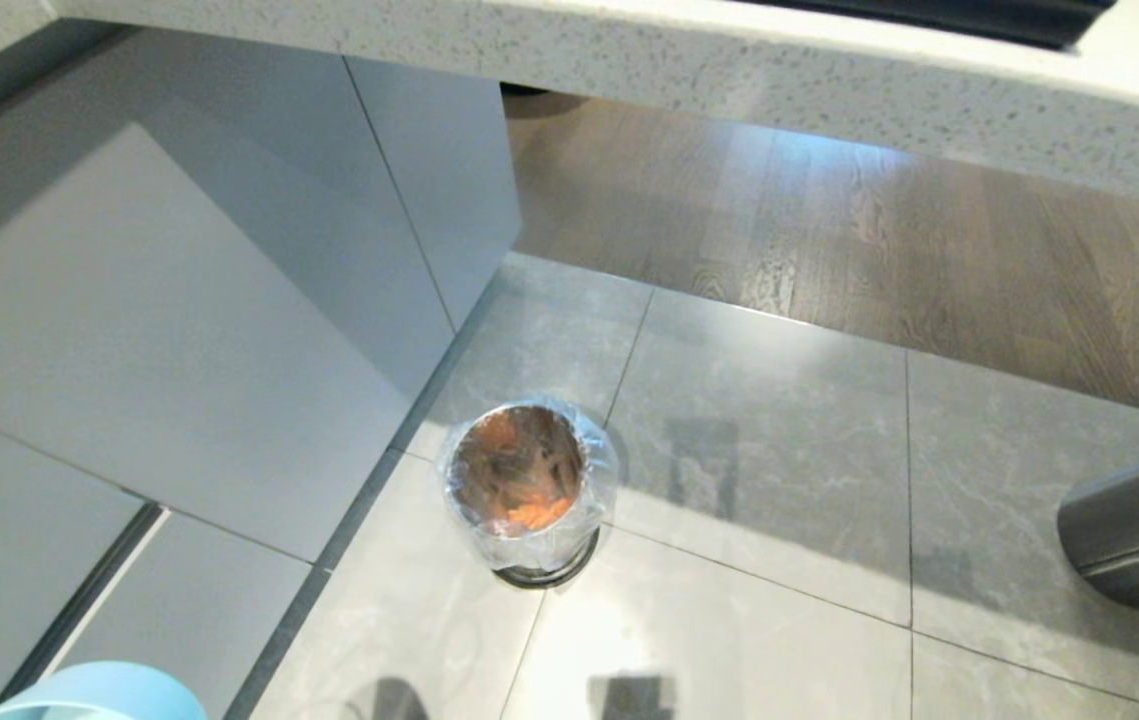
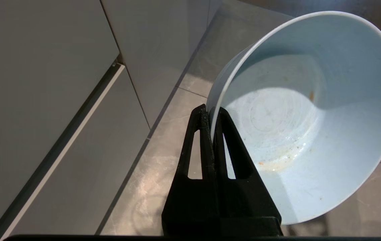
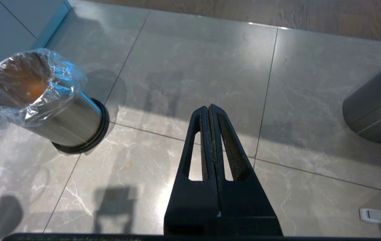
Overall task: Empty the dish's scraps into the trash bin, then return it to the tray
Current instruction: Put the bowl back to the table
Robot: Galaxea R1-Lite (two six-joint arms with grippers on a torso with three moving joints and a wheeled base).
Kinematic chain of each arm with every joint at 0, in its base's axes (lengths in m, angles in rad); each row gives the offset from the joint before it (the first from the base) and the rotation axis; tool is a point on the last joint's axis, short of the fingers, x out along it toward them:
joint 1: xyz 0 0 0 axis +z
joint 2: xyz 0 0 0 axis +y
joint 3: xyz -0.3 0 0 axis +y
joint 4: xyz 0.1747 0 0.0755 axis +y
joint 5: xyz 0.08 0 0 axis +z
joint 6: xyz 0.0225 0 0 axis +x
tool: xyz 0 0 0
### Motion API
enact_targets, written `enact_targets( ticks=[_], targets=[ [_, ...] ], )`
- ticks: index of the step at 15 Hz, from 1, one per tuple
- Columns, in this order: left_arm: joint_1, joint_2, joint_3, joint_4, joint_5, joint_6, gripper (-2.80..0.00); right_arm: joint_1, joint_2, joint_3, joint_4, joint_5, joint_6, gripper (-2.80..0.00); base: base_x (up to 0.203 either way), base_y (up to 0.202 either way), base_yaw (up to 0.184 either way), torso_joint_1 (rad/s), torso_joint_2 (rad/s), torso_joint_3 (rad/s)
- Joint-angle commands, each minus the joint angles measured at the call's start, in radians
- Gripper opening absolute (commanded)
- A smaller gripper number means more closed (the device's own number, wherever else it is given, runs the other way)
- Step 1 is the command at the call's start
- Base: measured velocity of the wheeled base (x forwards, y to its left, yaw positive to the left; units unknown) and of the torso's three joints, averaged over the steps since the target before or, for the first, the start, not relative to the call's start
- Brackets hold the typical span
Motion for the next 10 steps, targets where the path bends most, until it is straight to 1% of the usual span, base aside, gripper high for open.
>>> enact_targets(
  ticks=[1,10],
  targets=[
    [0.001,0.000,0.000,-0.001,0.000,-0.001,-2.80,0.000,0.000,0.000,-0.001,0.000,0.001,-2.80,0.000,0.000,0.000,0.007,0.00,0.204],
    [0.001,0.000,0.000,-0.001,0.000,-0.001,-2.80,0.000,0.000,-0.001,-0.001,0.000,0.001,-2.80,0.000,0.000,0.000,0.001,0.00,0.201]
  ],
)
